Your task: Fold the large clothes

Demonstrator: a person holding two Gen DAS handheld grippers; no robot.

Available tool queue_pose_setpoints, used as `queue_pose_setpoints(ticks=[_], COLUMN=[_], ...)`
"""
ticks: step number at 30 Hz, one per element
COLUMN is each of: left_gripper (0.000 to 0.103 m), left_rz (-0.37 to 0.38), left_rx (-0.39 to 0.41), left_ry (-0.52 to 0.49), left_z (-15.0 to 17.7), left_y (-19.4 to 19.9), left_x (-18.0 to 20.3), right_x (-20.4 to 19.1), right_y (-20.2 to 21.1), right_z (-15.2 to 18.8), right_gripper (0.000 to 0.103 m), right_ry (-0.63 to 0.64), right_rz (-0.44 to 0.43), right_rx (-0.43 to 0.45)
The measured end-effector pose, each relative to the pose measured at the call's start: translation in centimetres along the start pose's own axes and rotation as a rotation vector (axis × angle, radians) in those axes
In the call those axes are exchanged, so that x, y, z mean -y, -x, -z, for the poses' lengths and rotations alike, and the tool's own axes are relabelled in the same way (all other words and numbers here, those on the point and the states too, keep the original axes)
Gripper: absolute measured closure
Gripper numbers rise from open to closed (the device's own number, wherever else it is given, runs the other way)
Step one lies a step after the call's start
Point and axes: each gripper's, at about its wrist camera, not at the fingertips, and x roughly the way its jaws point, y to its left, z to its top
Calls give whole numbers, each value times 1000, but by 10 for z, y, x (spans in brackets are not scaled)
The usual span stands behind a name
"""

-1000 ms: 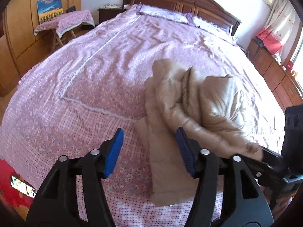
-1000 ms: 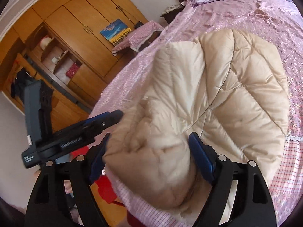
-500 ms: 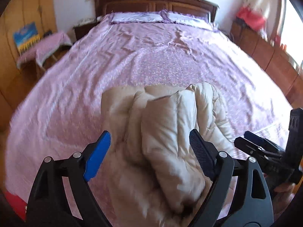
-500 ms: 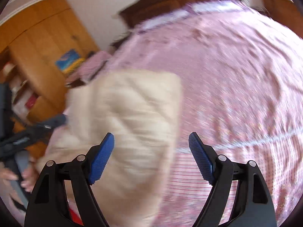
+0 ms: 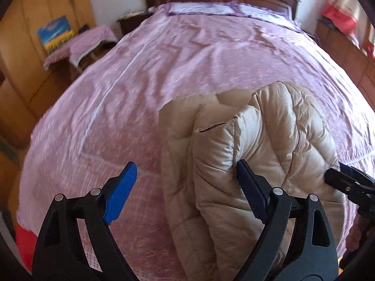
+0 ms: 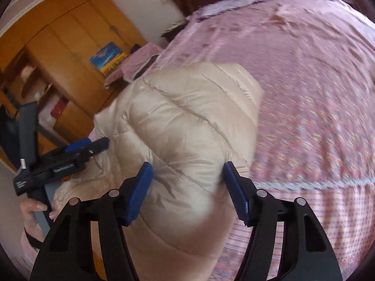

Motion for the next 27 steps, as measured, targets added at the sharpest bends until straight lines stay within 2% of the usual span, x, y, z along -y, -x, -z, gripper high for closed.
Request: queue_pose_setpoints(ticks=[3, 11, 16, 20, 23, 25, 27], left_gripper=[16, 14, 12, 11, 14, 14, 14], left_rz=[21, 38, 24, 37, 85, 143, 214], left_rx=[-18, -44, -64, -79, -74, -60, -58], left_ry=[72, 190, 213, 237, 277, 287, 284], left_z=[12, 41, 53, 55, 55, 54, 54], left_y=[-8, -31, -46, -47, -32, -18, -7], left_x=[-24, -65, -75, -79, -82, -82, -80], right_x=[-19, -48, -63, -62, -55, -46, -36], right_y=[-6, -32, -47, -45, -29, -13, -1], right_z=[1, 9, 19, 19, 16, 16, 18], right_gripper=[39, 39, 38, 38, 30, 21, 19], right_ry=[55, 161, 231, 220, 168, 134, 105], right_rz=[13, 52, 81, 63, 22, 13, 14], right_rx=[-10, -49, -57, -51, -30, 0, 17])
